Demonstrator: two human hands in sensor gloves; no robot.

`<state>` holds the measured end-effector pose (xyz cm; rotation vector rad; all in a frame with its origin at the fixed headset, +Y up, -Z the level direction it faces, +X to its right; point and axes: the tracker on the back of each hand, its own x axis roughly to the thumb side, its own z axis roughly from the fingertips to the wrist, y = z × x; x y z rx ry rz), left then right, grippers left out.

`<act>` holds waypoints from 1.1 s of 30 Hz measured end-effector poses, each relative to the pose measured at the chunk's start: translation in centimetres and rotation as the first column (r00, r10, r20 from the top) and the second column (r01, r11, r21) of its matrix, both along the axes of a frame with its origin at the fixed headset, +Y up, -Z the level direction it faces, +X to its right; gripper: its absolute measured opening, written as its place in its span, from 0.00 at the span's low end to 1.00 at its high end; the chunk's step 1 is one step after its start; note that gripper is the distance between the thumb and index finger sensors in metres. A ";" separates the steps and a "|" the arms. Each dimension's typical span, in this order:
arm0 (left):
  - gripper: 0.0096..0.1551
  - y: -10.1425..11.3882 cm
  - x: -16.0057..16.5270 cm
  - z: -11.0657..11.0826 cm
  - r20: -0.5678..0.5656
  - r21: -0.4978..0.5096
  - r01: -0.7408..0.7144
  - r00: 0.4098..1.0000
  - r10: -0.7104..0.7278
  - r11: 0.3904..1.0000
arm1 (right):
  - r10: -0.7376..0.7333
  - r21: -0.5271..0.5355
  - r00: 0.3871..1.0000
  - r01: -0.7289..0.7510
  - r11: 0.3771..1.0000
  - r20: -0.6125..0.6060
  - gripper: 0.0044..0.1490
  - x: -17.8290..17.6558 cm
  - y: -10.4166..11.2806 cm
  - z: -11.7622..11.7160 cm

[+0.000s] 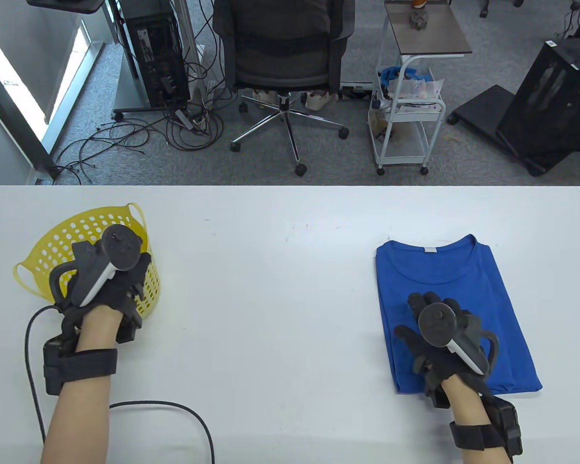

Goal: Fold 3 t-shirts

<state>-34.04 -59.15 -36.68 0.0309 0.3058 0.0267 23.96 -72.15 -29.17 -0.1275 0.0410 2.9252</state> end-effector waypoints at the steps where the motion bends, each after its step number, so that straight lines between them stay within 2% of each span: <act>1: 0.31 0.1 -0.8 -0.4 -0.023 -0.021 0.010 1.000 -0.010 1.000 | -0.002 0.001 1.000 0.002 1.000 0.004 0.48 0.1 0.0 0.0; 6: 0.31 0.0 -3.4 -3.2 -0.088 -0.080 0.036 0.995 -0.043 0.996 | -0.007 -0.014 1.000 0.008 1.000 0.015 0.48 0.4 -0.3 -0.3; 10: 0.32 -0.6 -3.8 -5.3 -0.081 -0.206 0.003 0.997 -0.020 0.979 | 0.006 -0.023 1.000 -0.005 1.000 0.018 0.48 0.4 -0.6 -0.4; 12: 0.33 -0.4 -3.5 -6.0 -0.064 -0.230 0.001 0.998 -0.016 0.973 | 0.008 -0.027 1.000 -0.008 1.000 0.019 0.48 0.4 -0.6 -0.4; 13: 0.33 -0.1 -3.3 -6.2 -0.063 -0.233 -0.008 0.998 -0.007 0.972 | 0.010 -0.029 1.000 -0.010 1.000 0.018 0.48 0.3 -0.7 -0.4; 14: 0.32 0.4 -2.8 -6.2 -0.058 -0.114 0.012 0.998 -0.018 0.993 | 0.014 -0.034 1.000 -0.014 0.999 0.015 0.48 0.3 -0.8 -0.5; 15: 0.30 0.9 -2.7 -6.5 -0.024 -0.053 0.012 1.000 -0.014 0.999 | 0.016 -0.036 1.000 -0.016 0.999 0.013 0.48 0.2 -0.9 -0.5; 18: 0.30 1.5 -1.6 -6.7 -0.001 -0.121 -0.009 1.000 0.008 0.993 | 0.025 -0.048 1.000 -0.025 0.999 0.003 0.48 -0.1 -1.1 -0.6; 21: 0.30 0.3 -1.6 -7.3 0.016 -0.127 0.052 0.999 -0.051 0.991 | 0.019 -0.047 1.000 -0.019 0.999 -0.006 0.48 -0.2 -1.1 -0.6; 25: 0.29 -1.6 -3.0 -8.0 -0.029 -0.204 0.091 0.995 -0.099 0.975 | 0.016 -0.044 1.000 -0.016 0.999 0.000 0.47 0.1 -1.1 -0.5; 29: 0.32 -3.0 -4.9 -8.4 -0.110 -0.303 -0.033 0.994 0.000 0.952 | 0.012 -0.053 1.000 -0.012 0.999 0.002 0.47 0.2 -1.2 -0.5; 33: 0.36 -4.0 -5.4 -8.8 -0.143 -0.362 -0.073 0.989 0.022 0.929 | 0.012 -0.056 1.000 -0.012 0.998 -0.003 0.47 0.1 -1.2 -0.5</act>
